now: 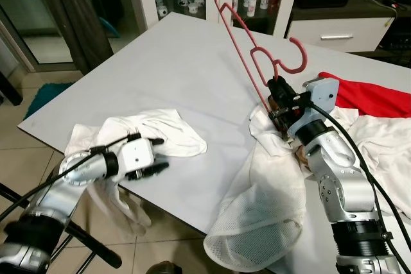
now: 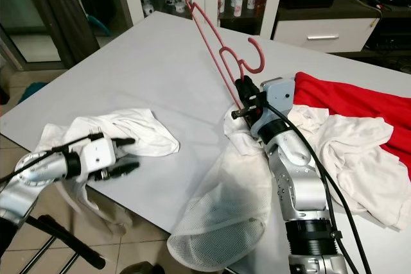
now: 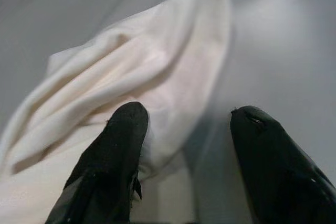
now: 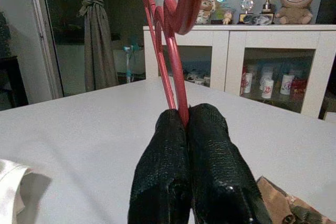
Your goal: Hang hanger
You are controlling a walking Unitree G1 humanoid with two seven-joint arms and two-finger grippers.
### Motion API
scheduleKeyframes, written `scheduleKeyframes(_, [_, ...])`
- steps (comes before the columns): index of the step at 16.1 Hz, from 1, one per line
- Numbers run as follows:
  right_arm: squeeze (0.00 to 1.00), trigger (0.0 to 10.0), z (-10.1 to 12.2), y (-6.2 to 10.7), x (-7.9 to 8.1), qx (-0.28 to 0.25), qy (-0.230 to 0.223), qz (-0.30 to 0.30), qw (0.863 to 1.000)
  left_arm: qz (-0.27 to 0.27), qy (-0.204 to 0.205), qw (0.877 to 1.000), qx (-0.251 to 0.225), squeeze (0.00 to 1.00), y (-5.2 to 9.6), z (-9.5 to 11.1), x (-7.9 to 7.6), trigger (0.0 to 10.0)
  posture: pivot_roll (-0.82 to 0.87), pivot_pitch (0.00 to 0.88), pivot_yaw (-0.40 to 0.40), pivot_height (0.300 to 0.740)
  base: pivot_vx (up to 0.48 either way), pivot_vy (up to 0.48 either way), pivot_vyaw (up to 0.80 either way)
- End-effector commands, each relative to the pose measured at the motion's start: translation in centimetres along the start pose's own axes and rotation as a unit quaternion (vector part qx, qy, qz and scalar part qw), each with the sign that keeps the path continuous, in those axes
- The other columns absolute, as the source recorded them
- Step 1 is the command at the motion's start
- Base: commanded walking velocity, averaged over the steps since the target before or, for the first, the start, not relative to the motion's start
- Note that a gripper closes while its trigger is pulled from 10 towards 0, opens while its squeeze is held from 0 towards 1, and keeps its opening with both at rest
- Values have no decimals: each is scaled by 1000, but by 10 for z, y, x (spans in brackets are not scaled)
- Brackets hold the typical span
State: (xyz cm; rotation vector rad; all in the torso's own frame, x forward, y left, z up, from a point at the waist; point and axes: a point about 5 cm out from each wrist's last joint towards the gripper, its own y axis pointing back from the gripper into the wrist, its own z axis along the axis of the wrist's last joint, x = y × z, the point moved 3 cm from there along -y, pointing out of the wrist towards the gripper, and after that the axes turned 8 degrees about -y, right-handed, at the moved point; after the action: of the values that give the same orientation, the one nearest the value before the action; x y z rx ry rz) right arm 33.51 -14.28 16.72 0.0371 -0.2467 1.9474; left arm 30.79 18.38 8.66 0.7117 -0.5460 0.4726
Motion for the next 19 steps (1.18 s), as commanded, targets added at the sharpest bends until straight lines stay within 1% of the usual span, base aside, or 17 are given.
scheduleKeyframes(1, [0, 10000, -18, 6, -6, 36, -9, -21, 999, -1, 0, 1000, 12, 0, -4, -3, 2, 10000, -14, 39, 82, 740, 0, 0, 0])
scheduleKeyframes(4, [0, 10000, -18, 8, -8, 36, -10, -25, 999, 7, -2, 1000, 19, 0, -6, -5, 10, 10000, -18, 40, 88, 740, 0, 0, 0])
scheduleKeyframes(5, [0, 10000, -19, 9, -8, 37, -11, -27, 999, 0, -2, 1000, 25, 0, -6, -7, 10, 10000, -20, 41, 91, 740, 0, 0, 0])
scheduleKeyframes(8, [0, 10000, -20, 9, -8, 38, -13, -30, 999, -56, -10, 997, 50, 0, -4, -17, -2, 10000, -21, 43, 93, 740, 0, 0, 0])
scheduleKeyframes(11, [0, 10000, -20, 9, -8, 38, -14, -31, 999, -91, 5, 994, 57, 0, -5, -21, -11, 10000, -20, 44, 92, 740, 0, 0, 0])
scheduleKeyframes(12, [0, 10000, -20, 9, -8, 38, -15, -31, 999, -100, 14, 994, 49, 0, -6, -19, -13, 4667, -21, 44, 91, 740, 0, 0, 0])
scheduleKeyframes(13, [0, 10000, -20, 9, -8, 38, -16, -32, 999, -103, 14, 994, 40, 0, -8, -16, -15, 2549, -22, 44, 90, 740, 0, 0, 0])
scheduleKeyframes(14, [0, 10000, -20, 9, -8, 38, -16, -32, 999, -108, 17, 994, 26, 0, -10, -12, -16, 0, -24, 44, 87, 740, 0, 0, 0])
scheduleKeyframes(19, [0, 10000, -18, 9, -10, 38, -15, -33, 999, -115, 18, 993, 4, 0, -12, -5, -17, 0, -26, 43, 83, 740, 0, 0, 0])
